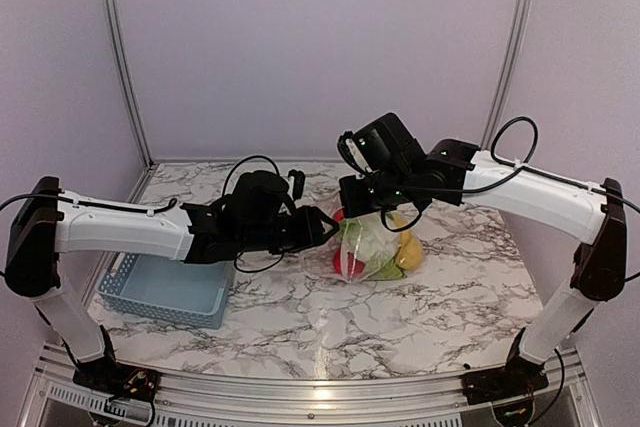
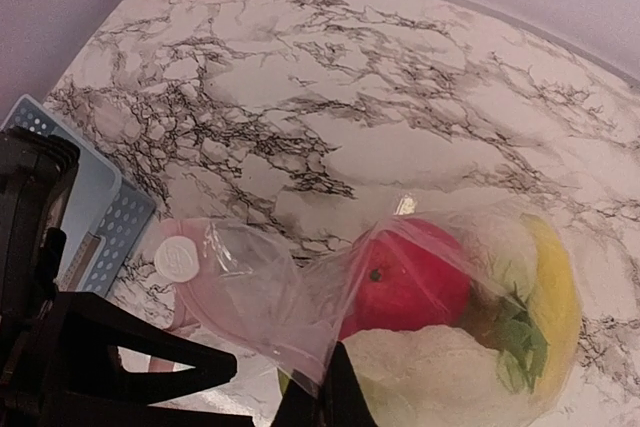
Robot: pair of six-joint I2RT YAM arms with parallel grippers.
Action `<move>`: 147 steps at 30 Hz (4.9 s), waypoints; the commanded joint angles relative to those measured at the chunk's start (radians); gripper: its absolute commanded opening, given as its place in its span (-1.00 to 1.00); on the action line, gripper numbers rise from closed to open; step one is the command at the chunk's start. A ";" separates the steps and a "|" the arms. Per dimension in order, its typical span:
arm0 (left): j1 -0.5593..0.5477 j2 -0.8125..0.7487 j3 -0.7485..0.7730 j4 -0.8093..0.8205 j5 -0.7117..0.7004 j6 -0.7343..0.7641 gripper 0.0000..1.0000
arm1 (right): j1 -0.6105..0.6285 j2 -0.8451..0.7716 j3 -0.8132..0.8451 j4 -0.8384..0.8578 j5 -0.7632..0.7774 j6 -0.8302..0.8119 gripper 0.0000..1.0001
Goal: Open the zip-top bag and remove the fake food
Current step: Pick up the fake vegetable from the zipper food storage bag.
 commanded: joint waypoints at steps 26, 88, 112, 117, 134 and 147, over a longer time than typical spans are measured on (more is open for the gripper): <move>0.055 0.138 -0.020 0.201 0.177 -0.093 0.77 | -0.101 -0.247 -0.197 0.033 -0.008 0.003 -0.01; 0.102 0.114 -0.028 0.100 0.177 -0.016 0.20 | -0.240 -0.091 -0.442 0.302 -0.066 0.037 -0.40; 0.151 0.023 -0.209 0.256 0.196 -0.099 0.55 | -0.251 -0.024 -0.445 0.306 -0.043 0.025 -0.48; 0.158 0.013 -0.226 0.300 0.210 -0.111 0.49 | -0.264 -0.026 -0.453 0.307 -0.048 0.024 -0.50; 0.178 0.004 -0.293 0.446 0.237 -0.187 0.51 | -0.264 -0.034 -0.453 0.301 -0.048 0.019 -0.53; 0.202 0.011 -0.343 0.555 0.260 -0.244 0.26 | -0.264 -0.027 -0.452 0.300 -0.049 0.018 -0.54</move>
